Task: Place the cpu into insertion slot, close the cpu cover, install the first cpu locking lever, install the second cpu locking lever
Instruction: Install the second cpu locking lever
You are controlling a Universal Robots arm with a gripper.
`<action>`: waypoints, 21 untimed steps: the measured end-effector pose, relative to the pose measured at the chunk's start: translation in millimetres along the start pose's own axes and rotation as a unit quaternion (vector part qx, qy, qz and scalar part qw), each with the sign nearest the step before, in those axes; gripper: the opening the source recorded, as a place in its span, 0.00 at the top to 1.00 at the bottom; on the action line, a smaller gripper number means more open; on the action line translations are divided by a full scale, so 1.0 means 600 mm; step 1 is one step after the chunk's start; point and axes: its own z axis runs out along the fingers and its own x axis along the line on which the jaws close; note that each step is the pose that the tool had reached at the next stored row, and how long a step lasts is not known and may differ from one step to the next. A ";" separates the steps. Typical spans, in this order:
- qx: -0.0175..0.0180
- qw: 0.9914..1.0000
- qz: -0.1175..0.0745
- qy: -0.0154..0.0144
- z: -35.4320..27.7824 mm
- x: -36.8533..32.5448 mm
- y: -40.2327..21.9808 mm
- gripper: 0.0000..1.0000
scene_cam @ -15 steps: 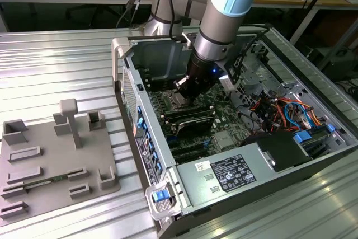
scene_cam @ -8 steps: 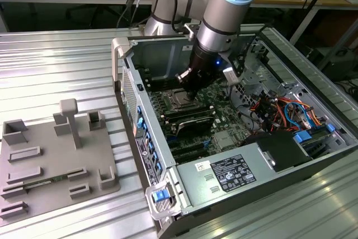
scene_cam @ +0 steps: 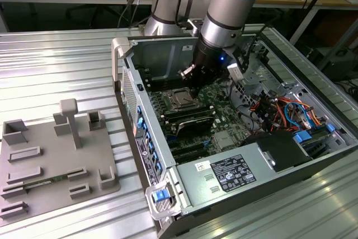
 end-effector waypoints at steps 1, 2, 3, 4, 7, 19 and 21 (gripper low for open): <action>0.000 1.000 0.000 0.000 0.000 0.003 -0.014 0.89; 0.000 1.000 0.000 0.000 0.000 0.005 -0.015 0.89; 0.000 1.000 0.000 0.000 0.000 0.009 -0.015 0.89; 0.000 1.000 0.000 0.000 0.001 0.017 -0.014 0.89; 0.000 1.000 0.000 0.000 0.002 0.030 -0.012 0.89; 0.000 1.000 0.002 0.003 0.035 0.063 -0.008 0.89; -0.001 1.000 0.002 0.004 0.040 0.063 -0.008 0.89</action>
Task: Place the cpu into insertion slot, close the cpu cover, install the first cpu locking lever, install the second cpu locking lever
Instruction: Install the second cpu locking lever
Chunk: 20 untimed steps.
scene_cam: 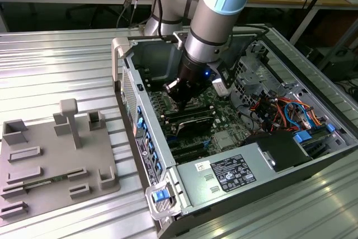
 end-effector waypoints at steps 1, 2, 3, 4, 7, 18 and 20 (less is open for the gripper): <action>0.000 1.000 0.000 0.000 0.001 0.000 0.000 0.89; 0.000 1.000 0.000 0.000 0.001 0.001 0.000 0.89; 0.000 1.000 0.002 0.000 0.001 0.002 0.000 0.89; -0.001 1.000 0.006 0.000 0.002 0.003 0.000 0.89; -0.009 1.000 0.007 -0.001 0.002 0.009 0.001 0.89; -0.017 1.000 0.008 -0.002 0.006 0.016 0.002 0.89; -0.017 1.000 0.008 -0.002 0.007 0.016 0.002 0.89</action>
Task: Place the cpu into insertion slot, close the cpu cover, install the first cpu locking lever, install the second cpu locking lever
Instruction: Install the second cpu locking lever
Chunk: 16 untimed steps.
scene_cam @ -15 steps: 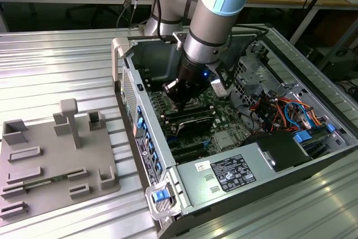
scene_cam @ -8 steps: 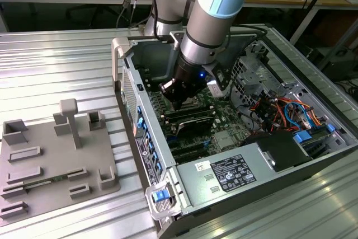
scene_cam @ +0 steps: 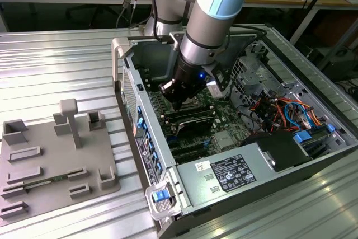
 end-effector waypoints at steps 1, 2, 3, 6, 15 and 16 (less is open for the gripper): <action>0.000 1.000 0.000 0.000 0.001 0.000 0.000 0.89; 0.000 1.000 0.000 0.000 0.001 0.000 0.000 0.89; 0.000 1.000 0.000 0.000 0.002 0.000 0.000 0.89; 0.000 1.000 0.000 0.000 0.004 0.000 0.000 0.89; 0.000 1.000 0.000 0.000 0.010 0.000 0.000 0.89; 0.000 1.000 0.000 0.000 0.011 0.000 0.000 0.89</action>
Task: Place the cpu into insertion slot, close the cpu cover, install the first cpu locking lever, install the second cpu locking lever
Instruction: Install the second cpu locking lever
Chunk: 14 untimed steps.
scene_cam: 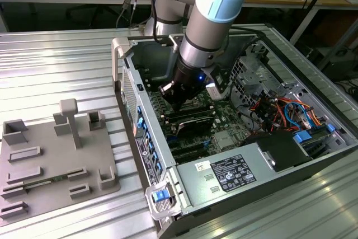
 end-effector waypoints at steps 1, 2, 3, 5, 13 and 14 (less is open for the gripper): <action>0.000 1.000 0.000 0.000 0.000 0.000 0.000 0.89; 0.000 1.000 0.000 0.000 0.001 0.000 0.000 0.89; 0.000 1.000 0.000 0.000 0.001 0.000 0.000 0.89; -0.001 1.000 0.000 0.000 0.002 0.000 0.000 0.89; -0.005 1.000 0.000 -0.001 0.005 0.000 0.002 0.89; -0.005 1.000 0.000 -0.001 0.005 0.000 0.002 0.89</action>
